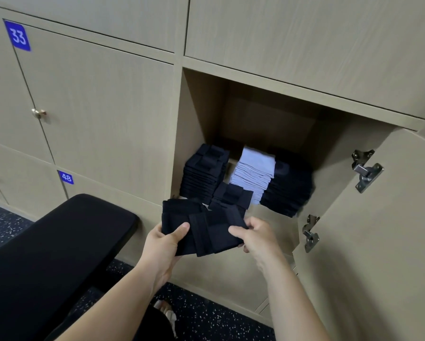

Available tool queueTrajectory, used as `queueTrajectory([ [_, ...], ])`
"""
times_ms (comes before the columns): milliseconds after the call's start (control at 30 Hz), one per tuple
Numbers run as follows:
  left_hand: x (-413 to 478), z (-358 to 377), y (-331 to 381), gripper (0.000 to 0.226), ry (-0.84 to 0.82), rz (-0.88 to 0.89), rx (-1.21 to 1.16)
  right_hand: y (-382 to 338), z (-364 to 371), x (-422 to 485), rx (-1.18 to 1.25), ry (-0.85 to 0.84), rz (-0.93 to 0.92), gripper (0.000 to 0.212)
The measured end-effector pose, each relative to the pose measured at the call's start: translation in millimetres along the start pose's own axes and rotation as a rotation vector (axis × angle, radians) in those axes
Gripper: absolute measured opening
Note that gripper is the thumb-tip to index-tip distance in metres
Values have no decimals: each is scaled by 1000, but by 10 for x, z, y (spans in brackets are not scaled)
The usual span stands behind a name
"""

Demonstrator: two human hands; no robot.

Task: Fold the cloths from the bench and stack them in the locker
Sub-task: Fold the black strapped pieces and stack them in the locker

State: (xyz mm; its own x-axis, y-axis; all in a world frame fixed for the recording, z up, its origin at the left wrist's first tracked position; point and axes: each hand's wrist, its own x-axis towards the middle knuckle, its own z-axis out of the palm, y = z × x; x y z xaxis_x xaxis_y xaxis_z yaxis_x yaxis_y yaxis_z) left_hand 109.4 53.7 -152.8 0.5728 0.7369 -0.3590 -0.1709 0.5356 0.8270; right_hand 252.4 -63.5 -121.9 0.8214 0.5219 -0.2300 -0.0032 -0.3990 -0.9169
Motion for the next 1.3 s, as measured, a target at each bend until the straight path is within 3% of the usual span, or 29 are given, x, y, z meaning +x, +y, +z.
queueTrajectory([
  [300, 340, 132, -72, 18, -15, -10, 45, -94, -191, 922, 441, 377, 93, 20],
  [500, 560, 135, -127, 23, -57, -41, 28, -45, -64, 1468, 497, 471, 128, 30],
  [900, 757, 64, -229, 25, -79, -70, -19, 164, 170, 1869, 339, 457, 130, 19],
  [1000, 770, 60, -225, 23, -73, -74, -31, 225, 202, 1877, 233, 461, 103, 15],
  [1300, 749, 86, -209, 21, -68, -69, -44, 296, 186, 1840, -226, 507, 57, 31],
])
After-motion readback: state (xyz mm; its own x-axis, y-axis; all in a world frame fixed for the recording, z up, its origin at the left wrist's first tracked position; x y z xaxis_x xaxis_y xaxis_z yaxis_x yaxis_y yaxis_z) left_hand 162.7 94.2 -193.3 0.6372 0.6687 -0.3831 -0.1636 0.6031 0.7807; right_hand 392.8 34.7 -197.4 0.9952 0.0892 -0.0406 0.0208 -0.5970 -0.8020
